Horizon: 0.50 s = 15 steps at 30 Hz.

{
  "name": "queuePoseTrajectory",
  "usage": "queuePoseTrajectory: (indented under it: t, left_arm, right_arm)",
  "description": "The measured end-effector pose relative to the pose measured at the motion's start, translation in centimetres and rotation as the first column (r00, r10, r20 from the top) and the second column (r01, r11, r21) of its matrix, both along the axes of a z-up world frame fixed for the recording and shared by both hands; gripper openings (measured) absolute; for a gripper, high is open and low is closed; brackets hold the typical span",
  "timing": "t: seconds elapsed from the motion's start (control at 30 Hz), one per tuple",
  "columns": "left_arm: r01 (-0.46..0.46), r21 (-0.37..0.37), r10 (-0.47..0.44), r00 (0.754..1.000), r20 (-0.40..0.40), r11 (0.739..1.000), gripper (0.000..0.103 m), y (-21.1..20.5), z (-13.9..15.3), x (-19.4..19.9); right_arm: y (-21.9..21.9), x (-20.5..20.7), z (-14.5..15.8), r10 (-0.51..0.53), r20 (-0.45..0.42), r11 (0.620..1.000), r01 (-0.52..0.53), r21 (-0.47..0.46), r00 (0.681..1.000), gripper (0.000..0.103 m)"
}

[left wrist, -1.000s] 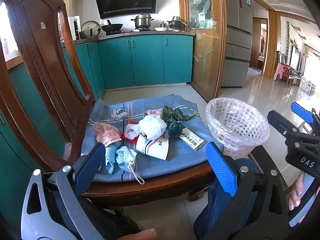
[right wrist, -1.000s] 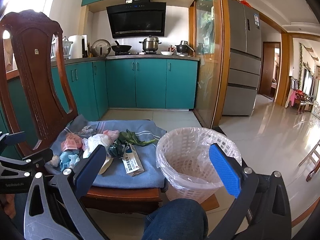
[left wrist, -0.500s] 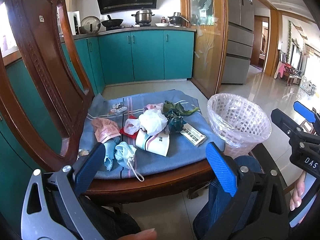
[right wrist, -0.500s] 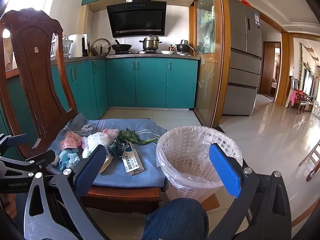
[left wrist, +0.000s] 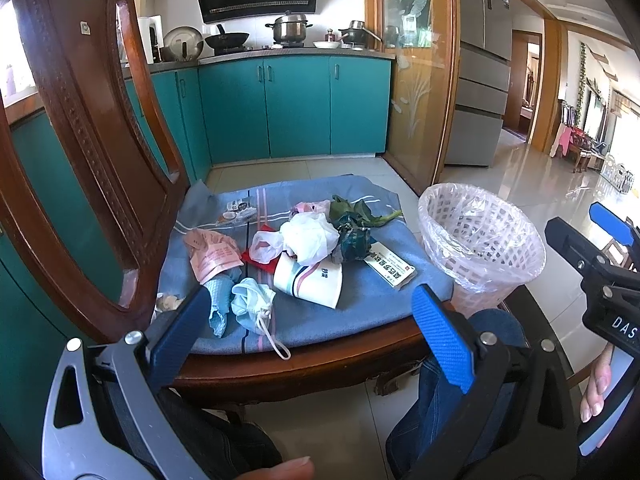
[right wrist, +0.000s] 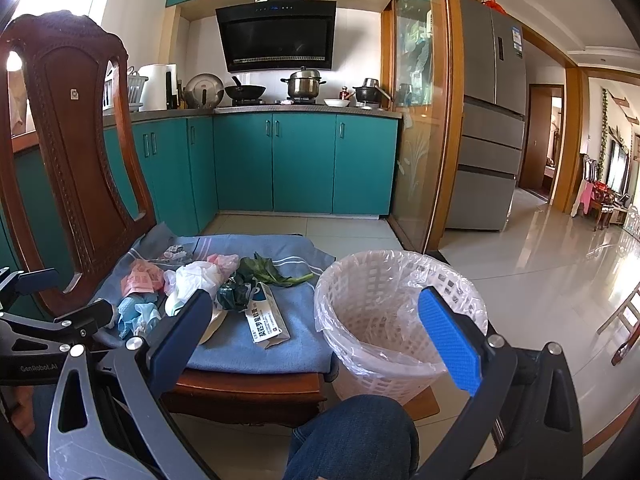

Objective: Collect trash

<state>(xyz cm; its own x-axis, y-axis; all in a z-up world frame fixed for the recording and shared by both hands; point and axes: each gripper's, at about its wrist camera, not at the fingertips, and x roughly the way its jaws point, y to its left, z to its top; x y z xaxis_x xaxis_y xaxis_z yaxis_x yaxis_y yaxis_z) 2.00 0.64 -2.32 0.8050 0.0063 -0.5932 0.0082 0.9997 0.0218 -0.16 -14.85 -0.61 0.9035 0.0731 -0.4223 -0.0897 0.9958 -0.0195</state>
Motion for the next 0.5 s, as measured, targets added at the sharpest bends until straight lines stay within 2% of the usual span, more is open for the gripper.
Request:
queuePoseTrajectory:
  t: [0.5]
  left_arm:
    - [0.002,0.002,-0.002,1.000,-0.028,1.000,0.100,0.01,-0.82,0.36]
  right_arm:
    - [0.31,0.31,-0.41,0.004,-0.015,1.000,-0.005,-0.004,1.000,0.100]
